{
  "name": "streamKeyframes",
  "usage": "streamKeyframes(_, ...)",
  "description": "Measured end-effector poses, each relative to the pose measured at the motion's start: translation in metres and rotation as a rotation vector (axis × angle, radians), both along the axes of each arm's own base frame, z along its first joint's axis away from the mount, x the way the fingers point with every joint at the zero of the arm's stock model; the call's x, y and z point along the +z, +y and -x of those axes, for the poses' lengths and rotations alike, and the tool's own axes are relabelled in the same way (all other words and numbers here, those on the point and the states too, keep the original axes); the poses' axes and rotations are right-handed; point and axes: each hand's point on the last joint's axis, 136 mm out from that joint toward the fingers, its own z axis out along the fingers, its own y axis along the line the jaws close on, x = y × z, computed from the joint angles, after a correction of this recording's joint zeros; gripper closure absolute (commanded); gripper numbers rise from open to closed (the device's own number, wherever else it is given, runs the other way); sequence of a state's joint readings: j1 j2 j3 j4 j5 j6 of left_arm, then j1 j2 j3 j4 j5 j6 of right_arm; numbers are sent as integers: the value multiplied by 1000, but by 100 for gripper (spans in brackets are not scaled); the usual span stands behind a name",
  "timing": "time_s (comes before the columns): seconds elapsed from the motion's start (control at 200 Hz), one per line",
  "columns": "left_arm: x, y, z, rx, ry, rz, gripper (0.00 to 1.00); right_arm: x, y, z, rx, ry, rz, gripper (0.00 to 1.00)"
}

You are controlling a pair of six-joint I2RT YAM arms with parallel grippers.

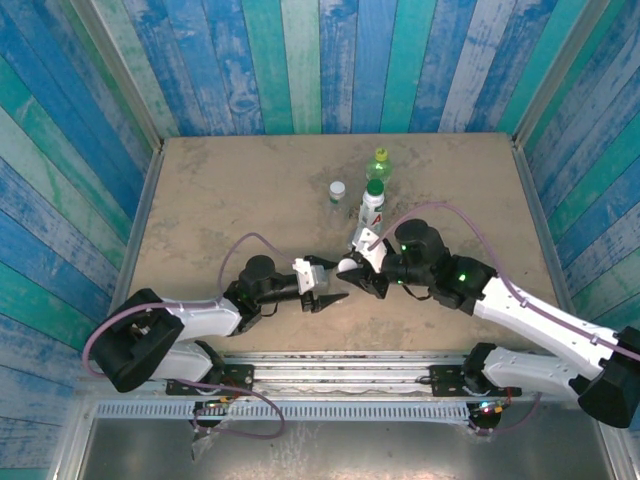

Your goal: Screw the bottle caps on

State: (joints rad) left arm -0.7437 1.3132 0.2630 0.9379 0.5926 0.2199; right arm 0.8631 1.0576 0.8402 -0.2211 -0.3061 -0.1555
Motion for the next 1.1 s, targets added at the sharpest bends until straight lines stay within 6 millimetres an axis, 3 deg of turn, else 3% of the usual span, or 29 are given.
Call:
streamKeyframes(0.08, 2, 4, -5, 45, 15, 7, 0, 3, 1, -7, -23, -10, 6, 66)
streamKeyframes(0.125, 3, 8, -7, 76, 19, 15, 6, 4, 2, -15, -46, -16, 11, 66)
streamKeyframes(0.275, 3, 33, -11, 192, 35, 46, 6, 8, 10, -45, -112, -20, 16, 67)
streamKeyframes(0.456, -11, 69, -16, 335, 112, 90, 6, 6, 23, -84, -166, -14, 35, 66)
streamKeyframes(0.636, 1, 79, -17, 379, 129, 154, 6, -7, 31, -111, -190, 14, 59, 65)
streamKeyframes(0.776, 5, 81, -19, 395, 134, 173, 6, -20, 31, -118, -193, 38, 74, 62)
streamKeyframes(0.891, -2, 80, -20, 395, 156, 157, 6, -27, 30, -122, -198, 53, 85, 56)
streamKeyframes(1.096, -9, 79, -20, 394, 181, 141, 6, -26, 29, -124, -196, 46, 81, 28)
